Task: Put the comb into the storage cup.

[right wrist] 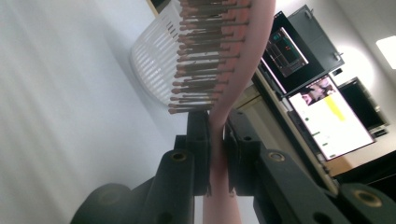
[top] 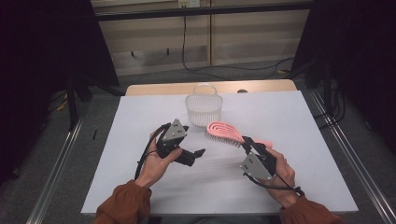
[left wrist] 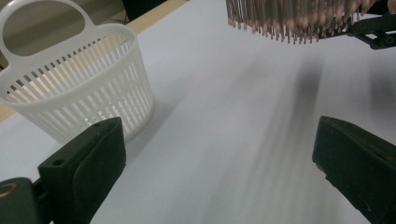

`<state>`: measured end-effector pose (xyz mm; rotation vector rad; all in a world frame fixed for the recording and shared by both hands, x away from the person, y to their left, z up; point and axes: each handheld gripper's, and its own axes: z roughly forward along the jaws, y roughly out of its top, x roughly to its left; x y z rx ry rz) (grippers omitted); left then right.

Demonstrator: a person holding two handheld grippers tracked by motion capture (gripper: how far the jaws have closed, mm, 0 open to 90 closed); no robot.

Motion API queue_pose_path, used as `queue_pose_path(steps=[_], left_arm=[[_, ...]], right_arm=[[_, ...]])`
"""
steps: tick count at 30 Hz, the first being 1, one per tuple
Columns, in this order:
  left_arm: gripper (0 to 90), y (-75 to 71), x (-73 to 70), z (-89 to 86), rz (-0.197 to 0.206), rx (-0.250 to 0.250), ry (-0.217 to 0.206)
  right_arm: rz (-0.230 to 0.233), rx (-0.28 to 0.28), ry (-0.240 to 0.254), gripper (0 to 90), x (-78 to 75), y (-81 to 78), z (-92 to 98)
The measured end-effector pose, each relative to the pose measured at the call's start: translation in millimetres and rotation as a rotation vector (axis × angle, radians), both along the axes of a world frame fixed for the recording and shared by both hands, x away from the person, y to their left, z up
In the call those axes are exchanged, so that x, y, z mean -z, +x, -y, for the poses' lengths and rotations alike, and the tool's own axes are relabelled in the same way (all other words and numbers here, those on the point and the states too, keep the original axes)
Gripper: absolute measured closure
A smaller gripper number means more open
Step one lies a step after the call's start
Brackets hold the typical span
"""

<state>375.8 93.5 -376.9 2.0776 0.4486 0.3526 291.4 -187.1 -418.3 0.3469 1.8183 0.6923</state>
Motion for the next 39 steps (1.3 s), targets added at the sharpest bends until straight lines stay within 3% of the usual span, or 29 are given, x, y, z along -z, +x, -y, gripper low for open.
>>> queue_pose_path(steps=[10, 26, 32, 39], left_arm=[[2.8, -0.8, 2.9, -1.8, 0.013, -0.012, -0.025], [2.8, -1.6, 2.6, -2.7, 0.029, -0.013, -0.038], [2.8, -1.8, 2.4, -2.7, 0.032, -0.011, -0.039], [2.8, -2.8, 0.4, -3.4, 0.038, -0.011, -0.05]], right_arm=[[-0.104, -0.034, 0.211, 81.4, -5.0, 3.6, 9.1], [-0.272, -0.087, 0.494, 81.4, -6.9, 9.2, 20.7], [-0.325, -0.105, 0.585, 81.4, -5.7, 11.5, 25.1], [-0.364, -0.147, 0.653, 81.4, -5.1, 13.9, 27.3]])
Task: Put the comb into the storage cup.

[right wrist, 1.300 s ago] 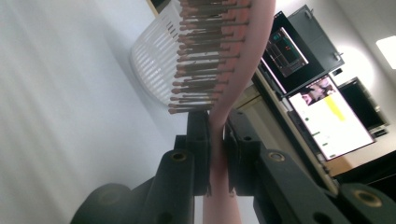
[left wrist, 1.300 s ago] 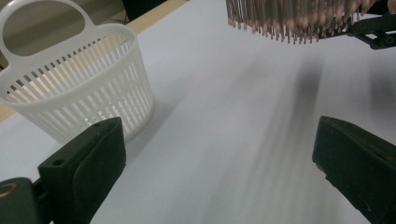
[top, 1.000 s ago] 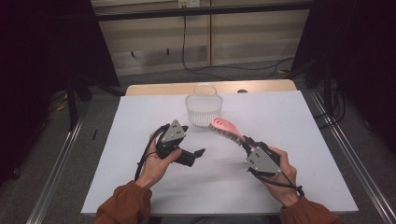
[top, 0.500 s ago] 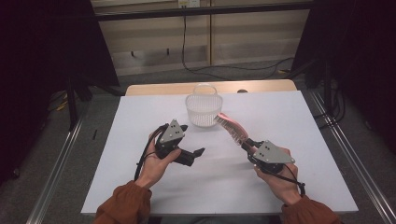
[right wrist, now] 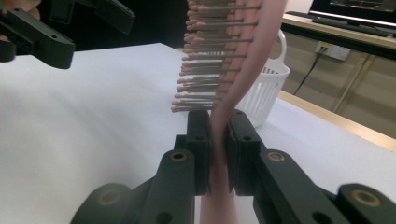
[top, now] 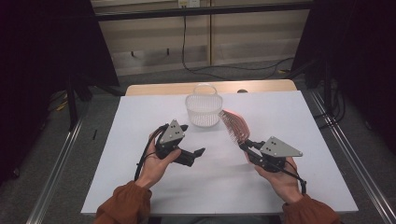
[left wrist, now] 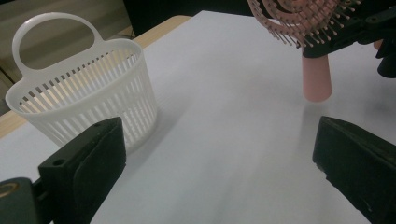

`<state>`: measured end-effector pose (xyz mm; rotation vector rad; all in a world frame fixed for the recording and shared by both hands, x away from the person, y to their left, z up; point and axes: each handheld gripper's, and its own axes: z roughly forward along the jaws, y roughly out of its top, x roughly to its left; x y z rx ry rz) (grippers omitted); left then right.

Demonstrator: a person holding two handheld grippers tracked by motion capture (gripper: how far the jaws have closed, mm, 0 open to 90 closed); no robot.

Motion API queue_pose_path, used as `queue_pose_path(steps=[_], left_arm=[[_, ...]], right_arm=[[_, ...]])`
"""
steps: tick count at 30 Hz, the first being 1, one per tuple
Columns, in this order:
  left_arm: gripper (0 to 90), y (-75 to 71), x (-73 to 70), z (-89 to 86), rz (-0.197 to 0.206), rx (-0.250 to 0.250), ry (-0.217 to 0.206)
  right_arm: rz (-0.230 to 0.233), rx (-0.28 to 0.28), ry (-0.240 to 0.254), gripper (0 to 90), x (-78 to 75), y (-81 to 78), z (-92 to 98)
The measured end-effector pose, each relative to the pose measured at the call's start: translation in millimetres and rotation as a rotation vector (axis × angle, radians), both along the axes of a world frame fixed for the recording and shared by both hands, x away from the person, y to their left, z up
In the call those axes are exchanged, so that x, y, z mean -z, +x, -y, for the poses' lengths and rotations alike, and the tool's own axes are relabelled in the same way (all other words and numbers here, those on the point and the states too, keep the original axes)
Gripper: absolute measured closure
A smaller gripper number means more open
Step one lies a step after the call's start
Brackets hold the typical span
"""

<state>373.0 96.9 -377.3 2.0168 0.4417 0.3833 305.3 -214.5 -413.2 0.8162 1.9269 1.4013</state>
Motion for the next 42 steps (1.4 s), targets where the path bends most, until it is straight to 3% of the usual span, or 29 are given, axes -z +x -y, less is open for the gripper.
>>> queue_pose_path(steps=[8, 10, 15, 18, 23, 26, 30, 33, 38, 42], left_arm=[[2.6, 0.6, -4.3, -5.0, 0.002, -0.035, -0.043], [2.6, 1.4, -3.8, -4.7, -0.017, -0.027, -0.054], [3.3, -0.4, -4.4, -1.7, -0.005, -0.027, -0.058], [4.0, -0.7, -6.1, -1.0, -0.017, -0.012, -0.069], [4.9, -1.7, -9.9, -0.6, 0.008, -0.023, -0.102], [6.0, -0.6, -13.0, -2.1, -0.024, 0.023, -0.139], [7.0, 0.4, -15.5, -2.4, 0.013, 0.031, -0.147], [7.3, 0.8, -16.5, -2.3, 0.006, 0.05, -0.179], [5.9, 0.1, -17.0, -2.2, 0.016, 0.061, -0.188], [1.1, -1.4, -20.0, -4.0, 0.023, 0.056, -0.239]], right_arm=[[-0.046, -0.034, 0.065, 81.4, 2.5, 2.3, 1.7], [-0.065, -0.044, 0.09, 81.4, 3.5, 2.9, 2.0], [-0.075, -0.079, 0.134, 81.4, 3.0, 3.1, 0.5], [-0.074, -0.101, 0.142, 81.4, 2.8, 3.0, -1.1], [-0.063, -0.129, 0.163, 81.4, 0.5, 3.4, -3.3], [-0.064, -0.149, 0.143, 81.4, 0.1, 5.4, -4.4], [-0.068, -0.157, 0.155, 81.4, -2.4, 9.9, -7.3], [-0.069, -0.177, 0.169, 81.4, -1.7, 13.6, -10.2], [-0.078, -0.211, 0.184, 81.4, 0.6, 22.1, -18.2], [-0.074, -0.236, 0.197, 81.5, 0.4, 25.5, -24.4]])
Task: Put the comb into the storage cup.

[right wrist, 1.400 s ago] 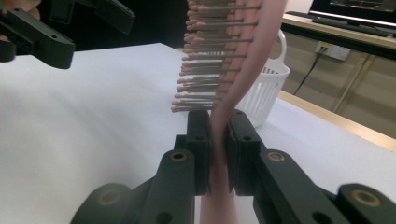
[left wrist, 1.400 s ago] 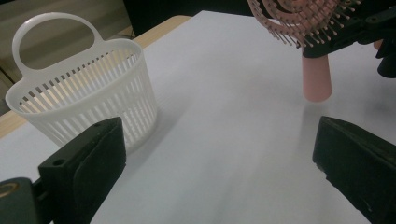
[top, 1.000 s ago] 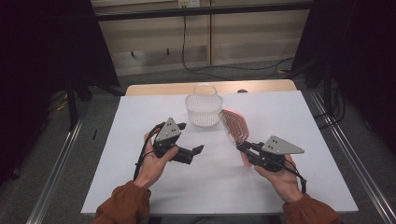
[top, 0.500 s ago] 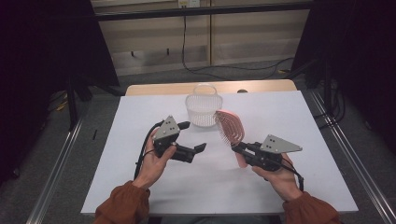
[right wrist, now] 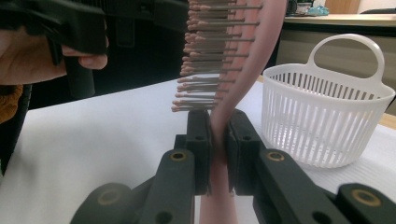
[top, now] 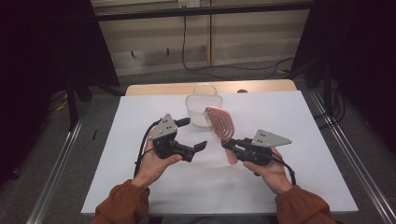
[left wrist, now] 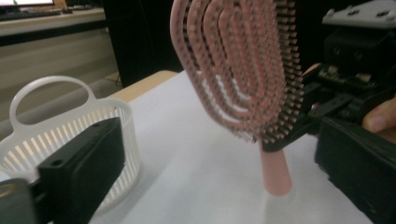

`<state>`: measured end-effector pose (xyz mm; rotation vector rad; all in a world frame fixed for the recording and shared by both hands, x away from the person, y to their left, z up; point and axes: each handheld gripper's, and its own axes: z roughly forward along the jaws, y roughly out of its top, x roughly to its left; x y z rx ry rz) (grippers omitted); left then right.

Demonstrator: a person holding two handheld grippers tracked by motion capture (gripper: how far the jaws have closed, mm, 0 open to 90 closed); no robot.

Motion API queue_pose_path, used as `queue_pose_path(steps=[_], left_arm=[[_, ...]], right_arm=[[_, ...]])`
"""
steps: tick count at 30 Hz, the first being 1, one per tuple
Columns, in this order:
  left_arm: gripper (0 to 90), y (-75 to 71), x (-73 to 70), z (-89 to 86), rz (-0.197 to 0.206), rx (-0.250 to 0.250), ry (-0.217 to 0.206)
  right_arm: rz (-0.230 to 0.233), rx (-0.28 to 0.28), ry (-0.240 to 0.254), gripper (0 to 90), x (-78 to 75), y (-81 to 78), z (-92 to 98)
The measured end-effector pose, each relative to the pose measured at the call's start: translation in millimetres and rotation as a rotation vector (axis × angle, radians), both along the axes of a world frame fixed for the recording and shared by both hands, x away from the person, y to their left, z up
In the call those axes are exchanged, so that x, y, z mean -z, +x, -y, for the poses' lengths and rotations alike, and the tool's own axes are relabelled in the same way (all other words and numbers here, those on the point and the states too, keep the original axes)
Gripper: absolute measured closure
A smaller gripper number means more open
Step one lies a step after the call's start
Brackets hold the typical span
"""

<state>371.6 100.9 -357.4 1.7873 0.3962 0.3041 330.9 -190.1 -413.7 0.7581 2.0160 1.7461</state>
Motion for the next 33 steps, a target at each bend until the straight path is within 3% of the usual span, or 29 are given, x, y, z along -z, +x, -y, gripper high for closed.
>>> queue_pose_path(steps=[3, 10, 20, 33], left_arm=[[1.2, 0.0, 0.0, 0.3, -0.013, 0.01, -0.018], [0.9, -1.3, -2.6, 1.0, 0.016, 0.047, -0.037], [1.6, -4.3, -6.2, 5.1, 0.024, 0.104, -0.054], [4.6, 3.9, -16.3, 19.1, 0.043, 0.16, -0.08]], right_arm=[[-0.004, -0.016, -0.001, 81.4, 3.2, 0.2, -1.8], [0.0, -0.041, 0.013, 81.4, 2.7, -1.1, -3.1], [-0.004, -0.077, 0.036, 81.4, 1.1, -3.3, -5.5], [0.0, -0.142, 0.056, 81.5, -2.2, -5.4, -9.1]])
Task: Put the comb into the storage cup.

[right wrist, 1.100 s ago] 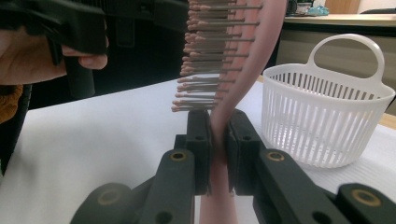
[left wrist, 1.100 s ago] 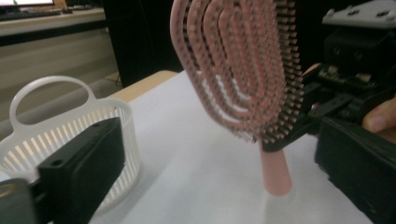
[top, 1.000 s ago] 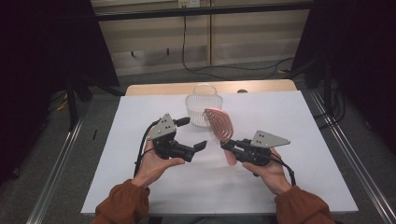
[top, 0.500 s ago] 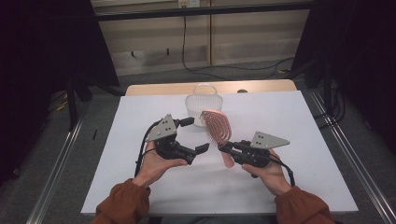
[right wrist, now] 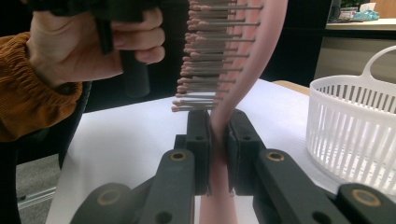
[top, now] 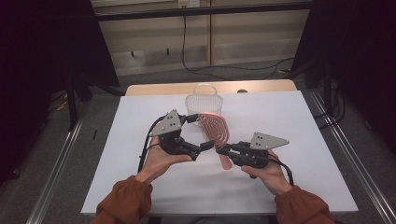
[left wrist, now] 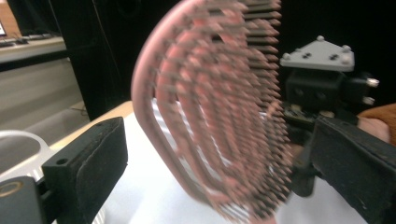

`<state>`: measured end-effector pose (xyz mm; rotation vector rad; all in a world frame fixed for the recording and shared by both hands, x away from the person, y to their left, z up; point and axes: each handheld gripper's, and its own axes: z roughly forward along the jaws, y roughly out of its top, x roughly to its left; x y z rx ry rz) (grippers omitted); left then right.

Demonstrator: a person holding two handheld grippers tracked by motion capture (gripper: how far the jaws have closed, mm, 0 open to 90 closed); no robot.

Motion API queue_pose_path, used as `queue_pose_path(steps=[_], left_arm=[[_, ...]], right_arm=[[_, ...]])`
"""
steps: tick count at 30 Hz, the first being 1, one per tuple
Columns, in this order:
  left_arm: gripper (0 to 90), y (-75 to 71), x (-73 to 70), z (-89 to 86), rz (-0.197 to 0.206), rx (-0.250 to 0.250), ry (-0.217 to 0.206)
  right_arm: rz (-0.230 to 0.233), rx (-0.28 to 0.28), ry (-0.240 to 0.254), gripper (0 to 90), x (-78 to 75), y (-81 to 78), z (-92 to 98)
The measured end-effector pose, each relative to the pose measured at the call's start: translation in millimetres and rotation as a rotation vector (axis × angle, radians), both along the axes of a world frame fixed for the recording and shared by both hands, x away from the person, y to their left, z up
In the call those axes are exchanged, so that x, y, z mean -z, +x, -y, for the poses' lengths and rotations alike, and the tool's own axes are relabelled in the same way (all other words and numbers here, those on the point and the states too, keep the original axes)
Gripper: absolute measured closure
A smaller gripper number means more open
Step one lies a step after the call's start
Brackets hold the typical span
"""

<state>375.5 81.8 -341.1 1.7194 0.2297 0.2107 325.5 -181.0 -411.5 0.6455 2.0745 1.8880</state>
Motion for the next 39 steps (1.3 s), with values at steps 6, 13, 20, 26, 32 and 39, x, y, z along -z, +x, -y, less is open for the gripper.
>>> queue_pose_path(steps=[6, 13, 20, 26, 32, 39], left_arm=[[6.5, 7.0, -2.8, 10.0, -0.019, 0.027, -0.001], [9.9, 9.0, 0.8, 11.5, -0.019, 0.069, -0.003], [17.1, 10.6, 5.2, 11.5, -0.039, 0.094, -0.012], [27.7, 9.0, 5.5, 12.1, -0.034, 0.139, -0.023], [33.0, 8.1, 7.8, 14.1, -0.041, 0.177, -0.002], [40.0, 9.0, 8.9, 14.8, -0.069, 0.197, -0.008]], right_arm=[[-0.002, -0.007, 0.002, 81.5, -0.1, 0.4, 1.4], [-0.009, -0.037, 0.015, 81.5, 0.3, 0.2, 1.0], [-0.02, -0.068, 0.025, 81.5, 2.0, -0.2, -0.4], [-0.027, -0.084, 0.028, 81.5, 3.5, 0.7, -1.2], [-0.037, -0.099, 0.028, 81.5, 4.5, 0.9, -2.3], [-0.042, -0.107, 0.033, 81.5, 5.5, 0.9, -2.5]])
